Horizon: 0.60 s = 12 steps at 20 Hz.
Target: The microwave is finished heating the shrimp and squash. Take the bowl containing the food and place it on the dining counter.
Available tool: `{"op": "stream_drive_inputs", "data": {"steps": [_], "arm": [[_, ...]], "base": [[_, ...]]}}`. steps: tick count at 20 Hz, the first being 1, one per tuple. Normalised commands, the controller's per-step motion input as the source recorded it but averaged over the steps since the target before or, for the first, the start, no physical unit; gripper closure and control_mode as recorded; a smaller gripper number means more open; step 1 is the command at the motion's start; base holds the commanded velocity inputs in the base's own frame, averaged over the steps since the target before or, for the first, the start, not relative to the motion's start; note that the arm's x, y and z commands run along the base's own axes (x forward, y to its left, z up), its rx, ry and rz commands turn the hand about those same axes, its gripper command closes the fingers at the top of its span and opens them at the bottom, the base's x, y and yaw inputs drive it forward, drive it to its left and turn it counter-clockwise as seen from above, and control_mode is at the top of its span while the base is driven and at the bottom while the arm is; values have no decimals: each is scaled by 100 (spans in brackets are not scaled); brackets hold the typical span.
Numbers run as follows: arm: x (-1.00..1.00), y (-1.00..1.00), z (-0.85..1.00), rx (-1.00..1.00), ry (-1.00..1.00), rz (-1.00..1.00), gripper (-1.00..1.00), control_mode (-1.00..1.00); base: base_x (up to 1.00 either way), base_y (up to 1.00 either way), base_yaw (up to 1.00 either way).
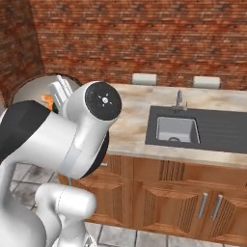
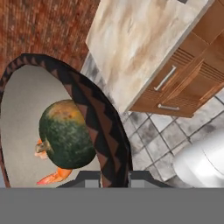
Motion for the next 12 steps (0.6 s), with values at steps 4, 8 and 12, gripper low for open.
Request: {"op": "stream_drive_inputs", "data": {"steps": [4, 8, 12], "arm": [[0, 0, 0, 0, 0, 0, 100, 100], [0, 0, 0, 0, 0, 0, 100, 100], [0, 0, 0, 0, 0, 0, 100, 100]], "base": [[39, 70, 10], [36, 86, 2], [52, 49, 0]]}}
